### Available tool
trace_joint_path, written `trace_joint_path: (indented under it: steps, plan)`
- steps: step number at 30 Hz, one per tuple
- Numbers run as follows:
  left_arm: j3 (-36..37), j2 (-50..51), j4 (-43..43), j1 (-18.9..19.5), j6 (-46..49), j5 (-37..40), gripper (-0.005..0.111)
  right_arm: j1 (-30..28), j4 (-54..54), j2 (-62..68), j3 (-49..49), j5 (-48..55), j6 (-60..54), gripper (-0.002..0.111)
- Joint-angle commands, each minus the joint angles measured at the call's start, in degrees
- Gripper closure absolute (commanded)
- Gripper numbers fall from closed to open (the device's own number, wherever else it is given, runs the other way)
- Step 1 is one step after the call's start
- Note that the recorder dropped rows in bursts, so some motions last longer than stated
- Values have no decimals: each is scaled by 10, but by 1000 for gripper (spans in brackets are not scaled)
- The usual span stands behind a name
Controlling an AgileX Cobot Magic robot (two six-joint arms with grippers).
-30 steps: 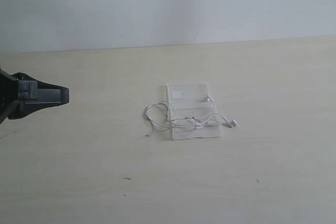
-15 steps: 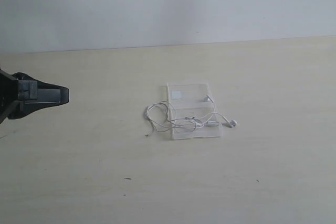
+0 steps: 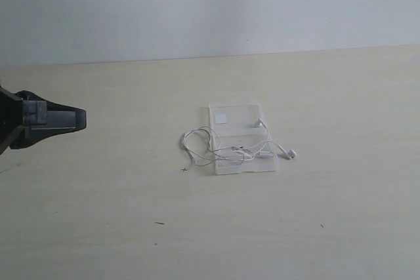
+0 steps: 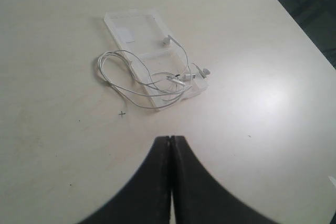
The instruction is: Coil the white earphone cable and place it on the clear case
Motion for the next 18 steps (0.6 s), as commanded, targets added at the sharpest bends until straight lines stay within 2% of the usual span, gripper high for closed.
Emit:
trace_joint_path:
  steps: [1,11,14,18]
  plan:
    - [3,0,-3,2,4,2,107,-2,-2,-3,2,-9,1,108]
    - [3,-2,-3,2,5,2,107,-2,-2,-3,2,-9,1,108]
    - [3,-42,-3,2,81,70,107,-2,-2,-3,2,-9,1,108]
    - [3,-137,-3,2,244,187,107,-2,-2,-3,2,-9,1,108]
